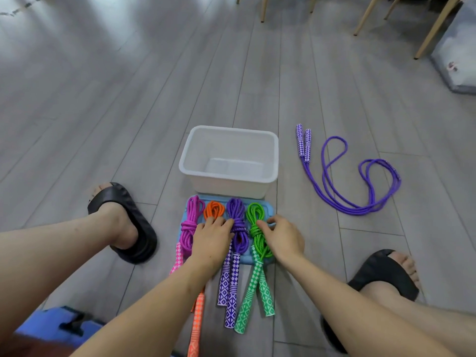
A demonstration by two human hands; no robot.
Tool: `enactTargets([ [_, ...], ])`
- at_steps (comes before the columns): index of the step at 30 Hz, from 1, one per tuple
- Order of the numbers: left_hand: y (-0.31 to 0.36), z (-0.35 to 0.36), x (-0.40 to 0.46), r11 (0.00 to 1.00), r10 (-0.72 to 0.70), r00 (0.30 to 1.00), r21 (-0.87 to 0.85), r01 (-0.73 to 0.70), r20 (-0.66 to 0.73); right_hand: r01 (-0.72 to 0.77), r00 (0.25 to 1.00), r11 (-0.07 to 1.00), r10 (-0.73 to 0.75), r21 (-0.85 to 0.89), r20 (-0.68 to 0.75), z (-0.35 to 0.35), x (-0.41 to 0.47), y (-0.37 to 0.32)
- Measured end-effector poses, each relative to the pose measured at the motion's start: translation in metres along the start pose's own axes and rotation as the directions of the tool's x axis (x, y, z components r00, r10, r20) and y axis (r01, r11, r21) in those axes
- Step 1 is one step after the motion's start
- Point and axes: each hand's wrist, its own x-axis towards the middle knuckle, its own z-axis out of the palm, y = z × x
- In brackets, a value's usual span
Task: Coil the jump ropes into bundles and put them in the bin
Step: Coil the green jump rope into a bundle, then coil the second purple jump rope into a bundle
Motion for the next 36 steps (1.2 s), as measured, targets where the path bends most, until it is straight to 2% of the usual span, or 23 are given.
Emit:
enactTargets([
  [3,0.009,-0.003,0.003,1.000,-0.008,0.999,0.009,0.008,-0.048,0.000,1.000,1.000,0.000,-0.002,-0.009,-0.012,0.003,0.008],
  [8,0.037,-0.007,0.028,0.995,0.074,0.989,0.072,-0.065,-0.130,0.044,0.996,0.999,-0.043,0.014,-0.076,-0.046,0.016,0.036],
  [11,0.058,-0.006,0.045,0.987,0.122,0.979,0.126,-0.103,-0.160,0.083,0.989,0.996,-0.086,-0.037,-0.122,-0.069,0.036,0.062],
  [17,0.096,-0.003,0.081,0.980,0.177,0.977,0.117,-0.163,-0.120,0.070,0.971,0.989,-0.098,-0.131,-0.217,-0.090,0.091,0.109],
  [22,0.121,0.004,0.097,0.979,0.194,0.970,0.098,-0.181,-0.145,0.109,0.975,0.984,-0.134,-0.143,-0.175,-0.083,0.131,0.118],
  [25,0.123,0.011,0.104,0.977,0.202,0.969,0.100,-0.188,-0.146,0.095,0.989,0.984,-0.111,-0.148,-0.098,-0.080,0.151,0.110],
  [29,0.118,0.011,0.111,0.974,0.210,0.962,0.121,-0.190,-0.175,0.098,0.995,0.967,-0.098,-0.235,0.012,-0.074,0.151,0.113],
  [31,0.116,0.010,0.113,0.971,0.223,0.959,0.128,-0.203,-0.173,0.093,0.995,0.972,-0.086,-0.216,0.041,-0.074,0.145,0.114],
  [36,0.122,-0.004,0.107,0.959,0.265,0.951,0.148,-0.243,-0.158,0.096,0.995,0.993,-0.098,-0.069,-0.034,-0.100,0.118,0.099],
])
